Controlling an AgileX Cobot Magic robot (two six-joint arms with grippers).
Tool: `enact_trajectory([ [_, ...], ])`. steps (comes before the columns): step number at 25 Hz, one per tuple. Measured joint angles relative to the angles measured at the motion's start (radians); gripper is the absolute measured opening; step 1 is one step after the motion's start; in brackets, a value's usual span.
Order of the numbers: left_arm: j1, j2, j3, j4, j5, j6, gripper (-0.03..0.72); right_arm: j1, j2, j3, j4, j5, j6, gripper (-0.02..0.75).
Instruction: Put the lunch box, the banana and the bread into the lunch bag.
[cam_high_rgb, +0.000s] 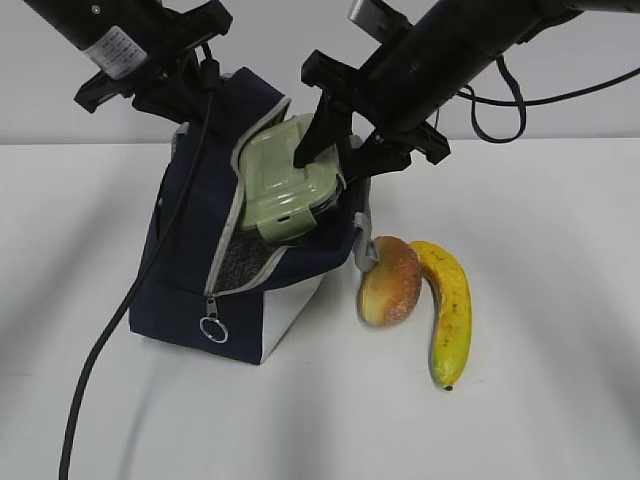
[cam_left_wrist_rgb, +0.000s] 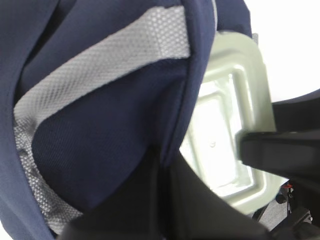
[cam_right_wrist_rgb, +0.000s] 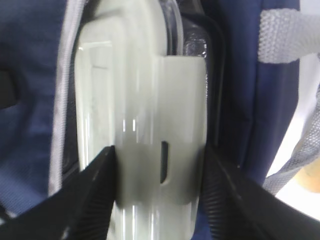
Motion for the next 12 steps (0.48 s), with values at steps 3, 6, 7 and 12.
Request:
enact_trajectory([
  [3, 0.0, 0.0, 0.0, -0.001, 0.0, 0.0, 0.0, 0.02, 0.002, 0.0, -0.031, -0.021, 0.031, 0.375],
  [6, 0.0, 0.0, 0.0, -0.002, 0.003, 0.0, -0.001, 0.058, 0.015, 0.0, -0.042, -0.071, 0.077, 0.375],
  [7, 0.0, 0.0, 0.0, -0.002, 0.003, 0.0, -0.001, 0.067, 0.016, 0.0, -0.042, -0.081, 0.091, 0.375],
  [12, 0.0, 0.0, 0.0, -0.003, 0.003, 0.0, -0.001, 0.086, 0.017, 0.0, -0.04, -0.128, 0.146, 0.375],
])
